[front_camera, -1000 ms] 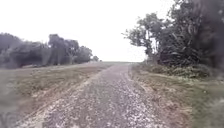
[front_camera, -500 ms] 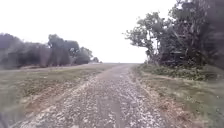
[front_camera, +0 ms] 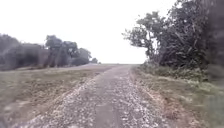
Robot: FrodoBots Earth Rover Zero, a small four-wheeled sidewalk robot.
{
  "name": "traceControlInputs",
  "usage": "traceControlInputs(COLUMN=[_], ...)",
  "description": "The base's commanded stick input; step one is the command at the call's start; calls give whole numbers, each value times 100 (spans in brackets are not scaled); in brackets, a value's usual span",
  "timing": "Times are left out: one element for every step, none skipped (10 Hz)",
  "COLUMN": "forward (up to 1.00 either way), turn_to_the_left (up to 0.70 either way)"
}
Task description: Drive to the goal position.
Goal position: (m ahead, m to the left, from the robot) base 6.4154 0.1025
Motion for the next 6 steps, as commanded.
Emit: traceControlInputs(forward=[60, 60, 60, 60, 60, 60], turn_to_the_left=[1, 1, 1, 1, 1, 1])
